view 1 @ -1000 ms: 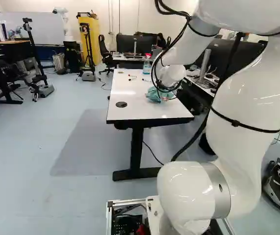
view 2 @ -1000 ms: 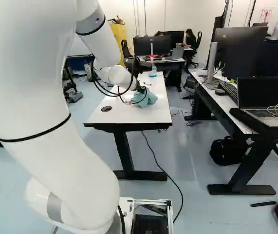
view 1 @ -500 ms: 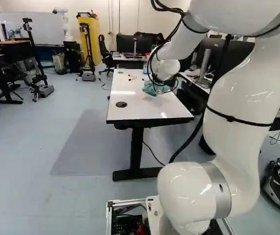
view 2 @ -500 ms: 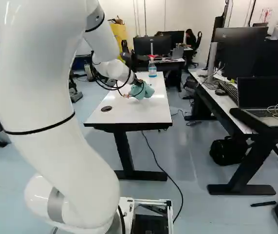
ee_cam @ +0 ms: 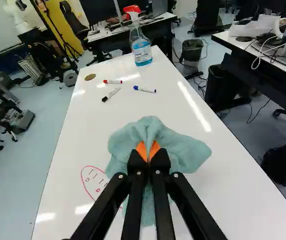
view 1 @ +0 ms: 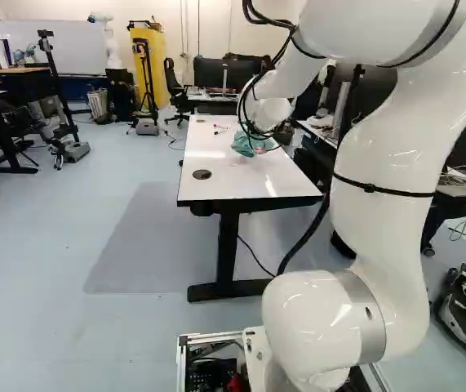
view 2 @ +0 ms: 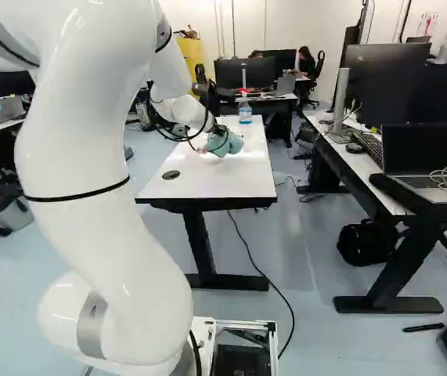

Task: Clean the table with the green towel

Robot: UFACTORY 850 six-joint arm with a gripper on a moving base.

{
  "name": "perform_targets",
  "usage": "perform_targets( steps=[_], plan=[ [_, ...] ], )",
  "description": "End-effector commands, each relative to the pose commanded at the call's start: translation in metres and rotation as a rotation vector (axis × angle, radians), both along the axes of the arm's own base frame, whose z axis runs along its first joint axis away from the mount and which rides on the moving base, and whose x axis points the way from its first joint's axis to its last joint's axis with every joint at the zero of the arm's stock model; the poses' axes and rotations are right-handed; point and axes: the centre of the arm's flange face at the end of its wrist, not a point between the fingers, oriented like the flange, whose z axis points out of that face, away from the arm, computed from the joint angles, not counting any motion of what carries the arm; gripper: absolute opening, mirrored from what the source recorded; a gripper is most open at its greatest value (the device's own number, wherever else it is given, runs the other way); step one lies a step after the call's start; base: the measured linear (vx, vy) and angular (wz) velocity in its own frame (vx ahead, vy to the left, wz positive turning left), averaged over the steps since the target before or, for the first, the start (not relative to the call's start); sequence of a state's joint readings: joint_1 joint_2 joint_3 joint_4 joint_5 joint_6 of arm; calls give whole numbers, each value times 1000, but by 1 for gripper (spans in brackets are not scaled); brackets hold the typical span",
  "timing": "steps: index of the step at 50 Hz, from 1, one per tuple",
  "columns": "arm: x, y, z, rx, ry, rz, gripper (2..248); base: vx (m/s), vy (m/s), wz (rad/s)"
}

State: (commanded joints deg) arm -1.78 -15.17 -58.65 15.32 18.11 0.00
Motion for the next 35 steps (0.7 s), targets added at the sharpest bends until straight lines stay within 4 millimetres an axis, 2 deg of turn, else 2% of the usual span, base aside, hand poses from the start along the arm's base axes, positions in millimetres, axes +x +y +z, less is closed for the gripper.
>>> perform_targets(
  steps=[9,23,35],
  plan=[
    [7,0,-2,0,1,0,24,0,0,0],
    [10,0,-16,-1,18,-1,24,0,0,0],
    [3,-2,-26,-11,-1,-11,24,0,0,0]
  ],
)
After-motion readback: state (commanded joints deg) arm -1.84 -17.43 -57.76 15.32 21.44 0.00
